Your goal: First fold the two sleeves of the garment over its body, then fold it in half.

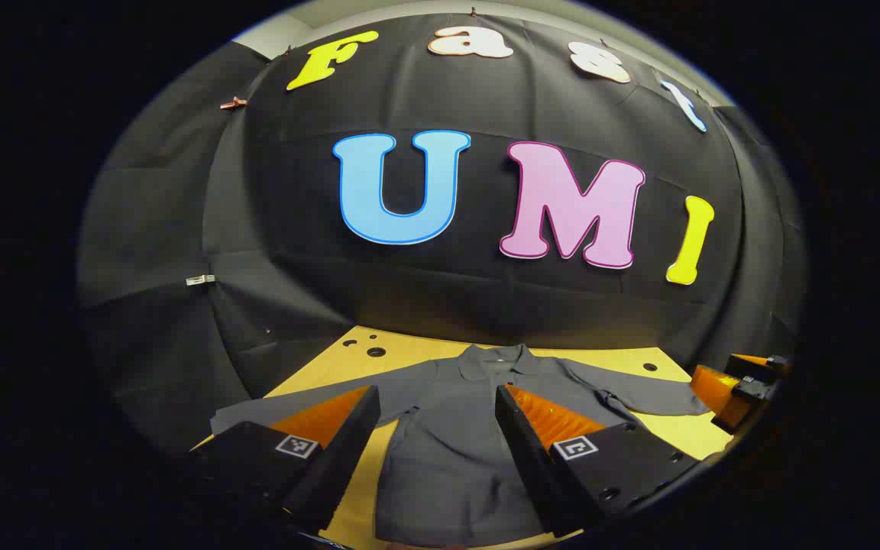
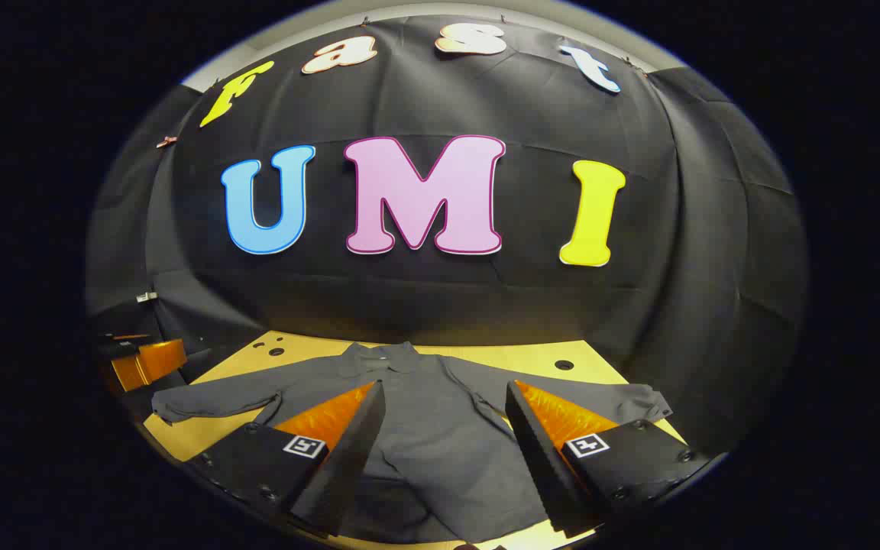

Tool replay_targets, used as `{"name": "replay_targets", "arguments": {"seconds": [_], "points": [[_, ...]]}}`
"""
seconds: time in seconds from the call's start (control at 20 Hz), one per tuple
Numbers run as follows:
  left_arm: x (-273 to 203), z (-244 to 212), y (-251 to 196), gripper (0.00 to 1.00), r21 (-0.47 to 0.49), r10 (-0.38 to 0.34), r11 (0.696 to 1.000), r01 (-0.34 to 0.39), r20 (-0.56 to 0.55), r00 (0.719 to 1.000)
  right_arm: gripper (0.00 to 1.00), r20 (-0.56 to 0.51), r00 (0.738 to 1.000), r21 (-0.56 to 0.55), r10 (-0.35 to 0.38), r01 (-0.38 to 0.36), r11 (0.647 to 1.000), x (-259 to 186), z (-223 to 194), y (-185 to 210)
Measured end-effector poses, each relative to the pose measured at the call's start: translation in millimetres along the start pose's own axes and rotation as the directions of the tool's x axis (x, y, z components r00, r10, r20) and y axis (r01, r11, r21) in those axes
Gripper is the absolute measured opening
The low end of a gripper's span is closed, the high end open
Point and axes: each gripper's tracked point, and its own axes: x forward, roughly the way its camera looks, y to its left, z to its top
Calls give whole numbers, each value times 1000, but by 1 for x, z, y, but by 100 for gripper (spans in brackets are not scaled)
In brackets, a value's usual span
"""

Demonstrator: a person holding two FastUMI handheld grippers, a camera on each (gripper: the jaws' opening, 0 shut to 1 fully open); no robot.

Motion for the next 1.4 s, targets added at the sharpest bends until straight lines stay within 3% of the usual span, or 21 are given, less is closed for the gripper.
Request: {"name": "replay_targets", "arguments": {"seconds": [0.4, 0.95, 1.4], "points": [[6, -6, -10, 96, 17, 8, 1000, -8, -10, 1000, 98, -6, 998, -3, 60, -60, 998, 15, 1, 5], [18, -7, 21, 96, 36, 98, 995, -98, 7, 995, 98, -25, 997, -5, 67, -67, 998, 35, -4, -6], [22, -25, 24, 96, 43, 136, 990, -135, -35, 990, 98, -85, 996, -6, -25, 24, 1000, 66, -16, -53]]}}
